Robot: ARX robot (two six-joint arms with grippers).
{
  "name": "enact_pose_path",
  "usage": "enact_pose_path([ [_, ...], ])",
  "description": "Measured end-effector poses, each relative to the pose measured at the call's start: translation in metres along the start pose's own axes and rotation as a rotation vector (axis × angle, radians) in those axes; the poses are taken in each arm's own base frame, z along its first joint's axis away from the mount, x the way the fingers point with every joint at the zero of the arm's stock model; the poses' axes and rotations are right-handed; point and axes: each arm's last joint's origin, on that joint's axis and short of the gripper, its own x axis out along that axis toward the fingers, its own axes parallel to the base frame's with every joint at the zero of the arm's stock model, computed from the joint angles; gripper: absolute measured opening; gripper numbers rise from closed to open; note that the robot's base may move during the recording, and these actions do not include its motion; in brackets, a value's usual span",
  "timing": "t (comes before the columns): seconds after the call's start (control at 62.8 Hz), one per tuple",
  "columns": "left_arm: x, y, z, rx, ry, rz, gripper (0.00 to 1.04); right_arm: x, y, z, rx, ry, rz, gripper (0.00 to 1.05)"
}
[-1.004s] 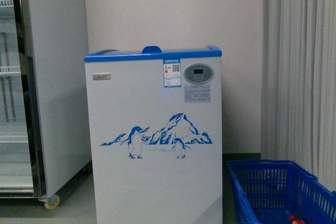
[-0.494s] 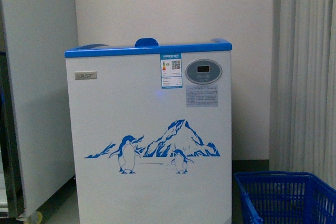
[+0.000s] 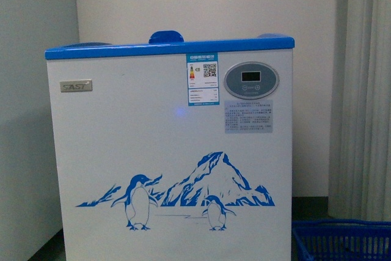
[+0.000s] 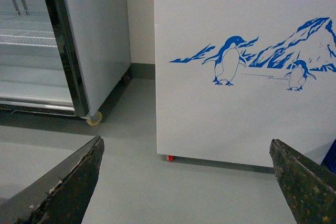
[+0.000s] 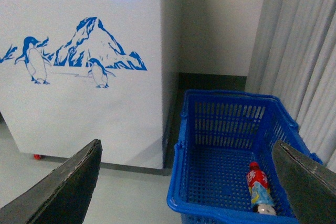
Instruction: Put drink in fridge
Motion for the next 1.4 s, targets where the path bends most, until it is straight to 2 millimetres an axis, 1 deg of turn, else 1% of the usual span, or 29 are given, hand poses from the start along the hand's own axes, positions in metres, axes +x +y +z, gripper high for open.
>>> enact_pose_path([
  [0.924,0.000,0.000,0.000,0.000,0.000,0.000,0.97,0.000,0.000,0.000,0.000,0.001,-0.002,0.97],
  [0.94,0.000,0.000,0.000,0.000,0.000,0.000,0.97,0.001,0.000,-0.002,0.015,0.047,-0.025,0.97],
  [0.956,0.000,0.000,0.000,0.000,0.000,0.000,0.97,0.001,-0.001,-0.002,0.028,0.095,-0.091,0.97],
  [0.972,0.000,0.000,0.000,0.000,0.000,0.000,0.97,0.001,-0.002,-0.002,0.033,0.133,-0.119,0.97],
  [0.988,0.000,0.000,0.000,0.000,0.000,0.001,0.97,0.002,-0.004,-0.002,0.034,0.205,-0.186,0.97],
  [1.036,0.000,0.000,0.000,0.000,0.000,0.000,0.97,0.009,-0.016,-0.006,0.000,0.398,-0.403,0.97],
  [1.131,0.000,0.000,0.000,0.000,0.000,0.001,0.97,0.026,-0.034,-0.016,0.000,0.526,-0.513,0.97],
  [1.195,0.000,0.000,0.000,0.000,0.000,0.000,0.97,0.038,-0.046,-0.019,0.008,0.570,-0.563,0.97],
  [1.275,0.000,0.000,0.000,0.000,0.000,0.000,0.97,0.065,-0.064,-0.024,-0.002,0.620,-0.621,0.97],
  [1.291,0.000,0.000,0.000,0.000,0.000,0.000,0.97,0.077,-0.069,-0.028,-0.017,0.642,-0.635,0.97],
  [1.322,0.000,0.000,0.000,0.000,0.000,0.000,0.97,0.091,-0.074,-0.035,-0.039,0.668,-0.651,0.97],
  [1.354,0.000,0.000,0.000,0.000,0.000,0.000,0.97,0.099,-0.077,-0.040,-0.050,0.684,-0.660,0.97],
  [1.402,0.000,0.000,0.000,0.000,0.000,0.000,0.97,0.114,-0.083,-0.056,-0.076,0.739,-0.681,0.97],
])
